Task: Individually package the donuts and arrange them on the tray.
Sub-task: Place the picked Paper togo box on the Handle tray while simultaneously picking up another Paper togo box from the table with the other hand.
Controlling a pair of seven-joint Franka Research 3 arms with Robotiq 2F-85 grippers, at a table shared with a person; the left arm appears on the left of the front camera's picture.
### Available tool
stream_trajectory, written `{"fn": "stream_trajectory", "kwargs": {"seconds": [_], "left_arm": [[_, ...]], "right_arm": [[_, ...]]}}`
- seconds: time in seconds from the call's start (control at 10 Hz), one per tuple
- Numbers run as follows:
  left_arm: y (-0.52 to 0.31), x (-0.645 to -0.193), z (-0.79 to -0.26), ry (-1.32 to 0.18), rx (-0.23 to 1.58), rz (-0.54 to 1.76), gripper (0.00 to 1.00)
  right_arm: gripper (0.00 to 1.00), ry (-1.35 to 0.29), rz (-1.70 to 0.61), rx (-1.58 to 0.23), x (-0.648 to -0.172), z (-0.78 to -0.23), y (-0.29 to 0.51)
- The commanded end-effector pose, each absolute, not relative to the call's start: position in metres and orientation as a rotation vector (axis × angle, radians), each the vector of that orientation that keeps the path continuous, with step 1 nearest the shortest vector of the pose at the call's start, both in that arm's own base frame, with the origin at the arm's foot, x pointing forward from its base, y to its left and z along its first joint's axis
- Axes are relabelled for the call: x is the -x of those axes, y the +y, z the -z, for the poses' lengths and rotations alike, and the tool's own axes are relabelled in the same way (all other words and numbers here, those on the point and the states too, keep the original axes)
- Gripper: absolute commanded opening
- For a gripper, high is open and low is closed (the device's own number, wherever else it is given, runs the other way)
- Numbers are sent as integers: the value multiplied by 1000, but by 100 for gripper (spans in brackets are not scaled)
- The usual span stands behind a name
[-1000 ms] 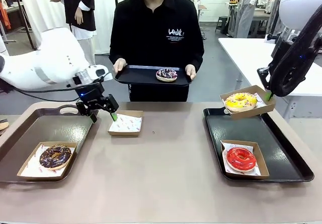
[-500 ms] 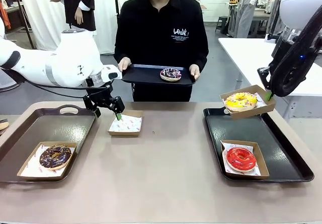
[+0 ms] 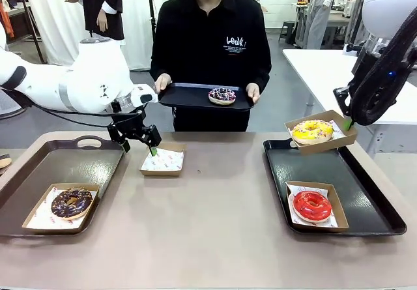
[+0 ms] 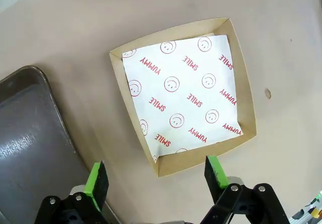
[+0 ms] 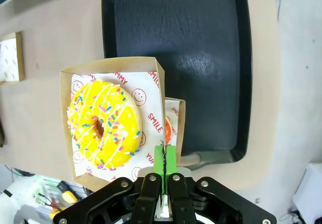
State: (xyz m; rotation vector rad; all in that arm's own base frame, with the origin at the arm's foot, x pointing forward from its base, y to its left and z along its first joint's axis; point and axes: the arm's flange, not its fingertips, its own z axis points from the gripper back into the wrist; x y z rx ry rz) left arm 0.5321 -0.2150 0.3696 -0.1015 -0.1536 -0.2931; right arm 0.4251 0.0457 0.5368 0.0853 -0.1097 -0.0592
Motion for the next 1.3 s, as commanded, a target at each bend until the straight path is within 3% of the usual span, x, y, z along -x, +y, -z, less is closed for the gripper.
{"fn": "stream_trajectory", "kwargs": {"seconds": [0.0,0.4,1.2], "left_arm": [[-215,-532,-370,-147,109,295,100],[-215,-532,-370,-153,102,293,100],[-220,-542,-358,-127,49,190,100]], "right_arm": [[1,-126,57,-84,-423,-534,45],[1,-110,59,-85,-425,-537,46],[1,-106,48,-197,-536,-483,7]]}}
